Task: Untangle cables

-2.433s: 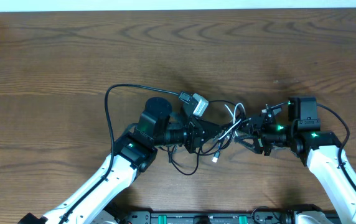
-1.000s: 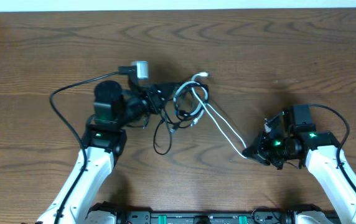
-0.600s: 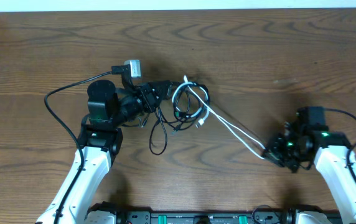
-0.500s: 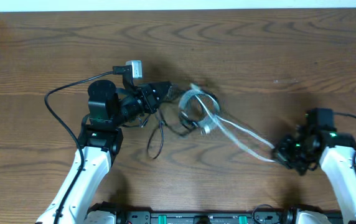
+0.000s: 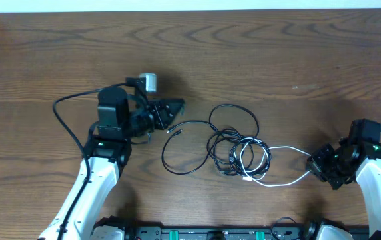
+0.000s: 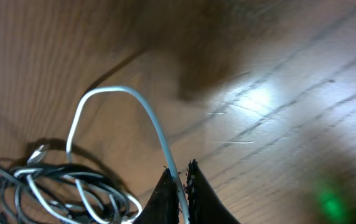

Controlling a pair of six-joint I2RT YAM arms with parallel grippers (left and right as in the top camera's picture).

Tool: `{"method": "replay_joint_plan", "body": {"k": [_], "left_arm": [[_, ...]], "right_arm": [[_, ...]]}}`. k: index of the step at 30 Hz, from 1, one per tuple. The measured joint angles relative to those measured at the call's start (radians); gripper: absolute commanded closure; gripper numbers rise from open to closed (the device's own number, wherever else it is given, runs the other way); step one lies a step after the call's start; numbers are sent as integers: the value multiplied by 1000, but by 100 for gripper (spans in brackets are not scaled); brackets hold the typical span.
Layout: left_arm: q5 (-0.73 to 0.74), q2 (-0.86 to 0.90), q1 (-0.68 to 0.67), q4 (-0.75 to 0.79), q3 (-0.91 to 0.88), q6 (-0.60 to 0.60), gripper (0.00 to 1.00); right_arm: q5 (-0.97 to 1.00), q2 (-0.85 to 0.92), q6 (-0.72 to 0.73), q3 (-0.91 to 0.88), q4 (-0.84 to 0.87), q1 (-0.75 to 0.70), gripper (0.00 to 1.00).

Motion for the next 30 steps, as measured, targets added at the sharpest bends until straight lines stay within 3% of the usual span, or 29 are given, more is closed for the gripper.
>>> {"method": "replay_joint_plan", "body": {"k": [1,3,9,14,20,30], "left_arm": [[18,0,-14,-19,0,3,31],[32,0,-47,-56,0,2,24],[-51,0,-233,-198,0,8,23],[-388,1,-423,-331,0,47,19],[-674,59,-602,-311,0,111,10],[-795,292,-649,-177,0,138,2]], "right_arm": [[-8,0,-5,0,4,0,93],[-16,0,-8,0,8,0,92],[-28,0,-18,0,13,0,85],[-30,0,-50,0,12,0,81],[-31,0,-69,0,12,0,81],[-31,0,-90,0,5,0,79]]}}
